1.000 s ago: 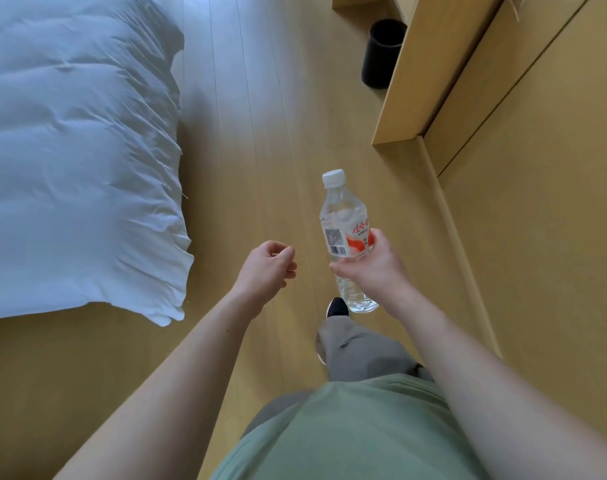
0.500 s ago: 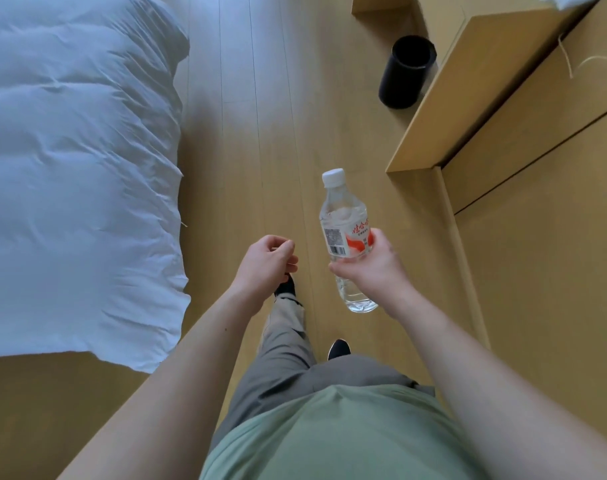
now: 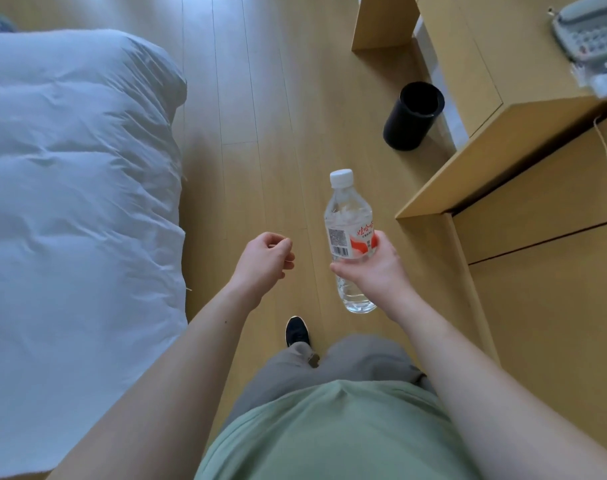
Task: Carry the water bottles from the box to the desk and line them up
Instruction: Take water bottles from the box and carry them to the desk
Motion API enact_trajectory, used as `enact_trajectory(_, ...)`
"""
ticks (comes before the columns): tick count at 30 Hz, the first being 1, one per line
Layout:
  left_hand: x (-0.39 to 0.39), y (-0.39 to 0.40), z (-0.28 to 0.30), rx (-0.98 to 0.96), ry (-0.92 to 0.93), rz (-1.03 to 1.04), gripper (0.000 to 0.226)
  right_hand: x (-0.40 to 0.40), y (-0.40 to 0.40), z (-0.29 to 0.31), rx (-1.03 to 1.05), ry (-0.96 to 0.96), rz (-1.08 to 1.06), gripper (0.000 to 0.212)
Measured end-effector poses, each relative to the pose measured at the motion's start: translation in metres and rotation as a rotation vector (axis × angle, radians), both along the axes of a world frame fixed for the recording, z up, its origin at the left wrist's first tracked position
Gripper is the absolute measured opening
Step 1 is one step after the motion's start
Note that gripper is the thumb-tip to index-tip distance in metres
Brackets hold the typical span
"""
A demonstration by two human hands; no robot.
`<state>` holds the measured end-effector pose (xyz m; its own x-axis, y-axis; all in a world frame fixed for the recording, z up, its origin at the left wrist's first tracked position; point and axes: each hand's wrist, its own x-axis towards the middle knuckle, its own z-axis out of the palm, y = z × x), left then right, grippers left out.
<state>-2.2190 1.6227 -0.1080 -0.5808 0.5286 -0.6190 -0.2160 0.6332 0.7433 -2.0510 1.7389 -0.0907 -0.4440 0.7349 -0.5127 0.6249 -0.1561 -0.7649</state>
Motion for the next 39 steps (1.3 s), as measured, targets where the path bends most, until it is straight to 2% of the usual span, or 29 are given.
enact_trajectory(10,-0.086,0.098,0.001,-0.012,-0.002,-0.075,0.015,-0.081,0.087,-0.006,-0.011,-0.009,-0.083,0.057)
enact_trajectory(23,-0.188,0.304,0.008,-0.051,0.013,-0.16,0.013,-0.171,0.275,-0.007,-0.03,0.004,-0.136,0.062)
enact_trajectory(30,-0.215,0.393,0.019,-0.025,0.013,-0.189,0.013,-0.205,0.354,0.008,-0.001,0.024,-0.159,0.058)
enact_trajectory(39,-0.255,0.488,0.014,-0.076,0.021,-0.298,0.016,-0.247,0.434,-0.002,-0.016,0.049,-0.233,0.056)
